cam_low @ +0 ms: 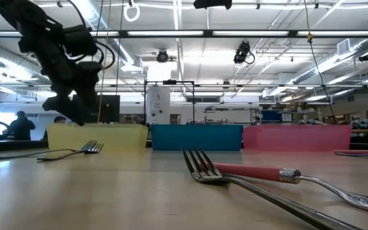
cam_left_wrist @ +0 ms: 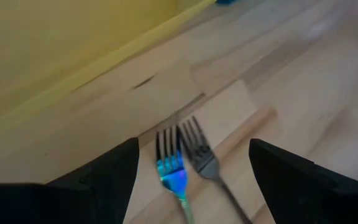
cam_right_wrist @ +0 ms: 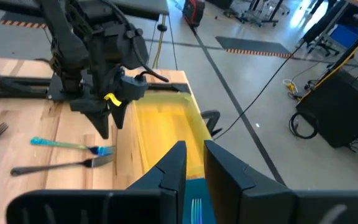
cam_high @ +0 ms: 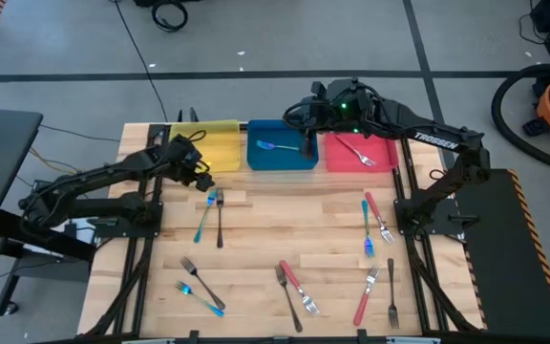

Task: Sort silverware by color (type)
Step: Put the top left blue fork into the blue bin

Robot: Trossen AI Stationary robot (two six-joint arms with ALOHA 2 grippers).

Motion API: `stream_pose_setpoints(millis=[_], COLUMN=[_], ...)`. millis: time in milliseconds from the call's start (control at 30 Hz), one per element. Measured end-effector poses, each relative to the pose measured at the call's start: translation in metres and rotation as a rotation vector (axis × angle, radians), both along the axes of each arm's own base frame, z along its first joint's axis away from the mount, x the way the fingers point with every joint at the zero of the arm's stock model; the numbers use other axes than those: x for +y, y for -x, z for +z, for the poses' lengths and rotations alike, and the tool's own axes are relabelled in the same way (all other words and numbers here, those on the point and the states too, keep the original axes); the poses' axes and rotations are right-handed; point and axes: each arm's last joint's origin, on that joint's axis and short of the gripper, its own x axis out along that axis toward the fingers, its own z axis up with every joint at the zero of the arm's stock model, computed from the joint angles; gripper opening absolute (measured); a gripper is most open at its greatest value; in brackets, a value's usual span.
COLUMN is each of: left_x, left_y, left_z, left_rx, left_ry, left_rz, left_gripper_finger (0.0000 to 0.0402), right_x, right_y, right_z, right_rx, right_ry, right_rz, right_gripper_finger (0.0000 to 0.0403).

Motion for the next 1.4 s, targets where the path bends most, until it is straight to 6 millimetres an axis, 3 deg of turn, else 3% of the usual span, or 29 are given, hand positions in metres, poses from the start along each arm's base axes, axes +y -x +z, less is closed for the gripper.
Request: stream_pose_setpoints(millis=[633,967,1100,1400], left_x=[0.012,0.016,0.016,0.015], left_y=[-0.02,-0.026,-0.026,-0.026], left_z=[-0.037,-0.044,-0.044,-0.044], left_rx=[0.074,0.069,0.069,0.059], left_ry=[0.115,0.102,0.094,0.098], left_rz=[-0.134,-0.151,-0.163,-0.185], left_gripper_finger=[0.0306,0.0305,0.0284,0.0197], right_x=[0.001,0.001,0.001,0.002], right_y=[0.002,0.003,0.002,0.003], right_z=[-0.005,-0.007,-0.007,-0.008], right_rx=[0.051,0.065,0.064,0.071], right_ry=[-0.039,-0.047,-0.053,-0.056], right_rz=[-0.01,-0.001,0.011,0.013], right_gripper_finger=[0.0064,0.0064,0.0064,0.0064])
